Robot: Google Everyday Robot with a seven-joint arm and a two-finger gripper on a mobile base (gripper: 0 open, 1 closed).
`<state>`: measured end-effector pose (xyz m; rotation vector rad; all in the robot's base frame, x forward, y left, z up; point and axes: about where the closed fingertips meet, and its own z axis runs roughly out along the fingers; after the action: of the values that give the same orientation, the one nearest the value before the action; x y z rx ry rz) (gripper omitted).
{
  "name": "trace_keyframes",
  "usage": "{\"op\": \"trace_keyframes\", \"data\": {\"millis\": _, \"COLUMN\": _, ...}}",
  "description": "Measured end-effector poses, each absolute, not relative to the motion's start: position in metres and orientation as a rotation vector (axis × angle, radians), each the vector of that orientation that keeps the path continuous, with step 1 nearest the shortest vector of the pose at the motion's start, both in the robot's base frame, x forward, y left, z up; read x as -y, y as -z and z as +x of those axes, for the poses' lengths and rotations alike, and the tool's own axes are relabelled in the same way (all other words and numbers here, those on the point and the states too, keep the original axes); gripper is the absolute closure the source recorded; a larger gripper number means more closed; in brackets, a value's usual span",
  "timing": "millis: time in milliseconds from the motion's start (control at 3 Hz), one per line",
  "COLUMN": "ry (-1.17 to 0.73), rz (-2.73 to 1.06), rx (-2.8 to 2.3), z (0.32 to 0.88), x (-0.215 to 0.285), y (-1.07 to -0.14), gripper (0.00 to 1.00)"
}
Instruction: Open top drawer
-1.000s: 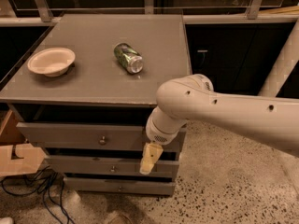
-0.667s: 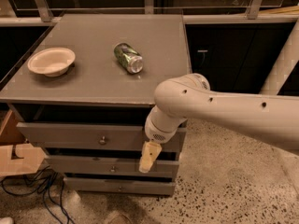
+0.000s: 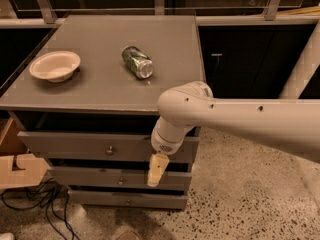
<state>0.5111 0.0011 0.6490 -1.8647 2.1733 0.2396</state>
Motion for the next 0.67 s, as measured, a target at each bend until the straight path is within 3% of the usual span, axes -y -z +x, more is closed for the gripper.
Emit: {"op": "trace_keyframes", "data": {"millis": 667, "ry": -0.271, "rz": -1.921, "rx": -2.186, "z": 0.4932, "x": 0.0087, "y": -0.6443, "gripper": 0.0}}
